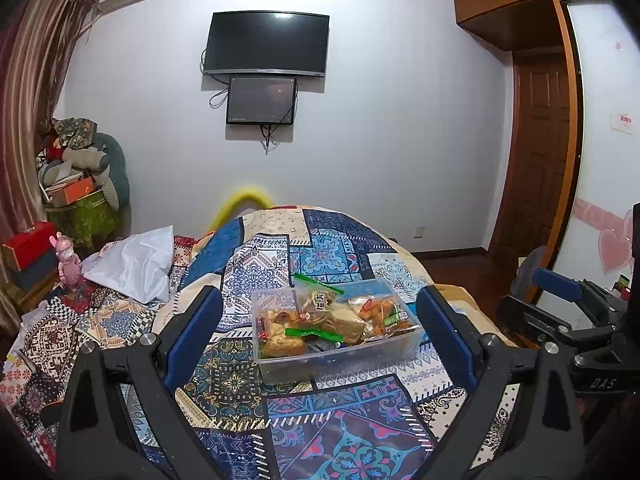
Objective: Organize snacks
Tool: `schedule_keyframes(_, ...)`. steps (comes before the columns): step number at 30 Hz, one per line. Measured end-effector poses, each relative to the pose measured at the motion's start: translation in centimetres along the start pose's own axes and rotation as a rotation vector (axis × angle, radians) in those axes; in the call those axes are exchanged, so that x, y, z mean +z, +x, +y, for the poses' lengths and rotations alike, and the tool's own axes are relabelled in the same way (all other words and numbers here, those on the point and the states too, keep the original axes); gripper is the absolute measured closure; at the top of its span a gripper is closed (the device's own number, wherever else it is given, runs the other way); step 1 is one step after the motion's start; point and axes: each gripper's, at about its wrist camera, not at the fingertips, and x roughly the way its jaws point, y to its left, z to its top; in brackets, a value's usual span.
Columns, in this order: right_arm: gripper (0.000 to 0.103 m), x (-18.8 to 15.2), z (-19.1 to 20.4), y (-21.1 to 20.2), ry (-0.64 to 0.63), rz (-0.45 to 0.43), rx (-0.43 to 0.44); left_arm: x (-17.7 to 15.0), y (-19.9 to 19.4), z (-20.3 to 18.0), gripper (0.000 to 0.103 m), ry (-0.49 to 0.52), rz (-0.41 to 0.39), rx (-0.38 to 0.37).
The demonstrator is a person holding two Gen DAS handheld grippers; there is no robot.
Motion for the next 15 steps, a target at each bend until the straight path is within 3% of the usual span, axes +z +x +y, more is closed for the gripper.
schedule_keyframes(15,0.0,0.3,-0.17,0.02,0.001,-0.01,0.001,-0.1,-0.22,-0.09,0.002,-0.003,-0.005,-0.016)
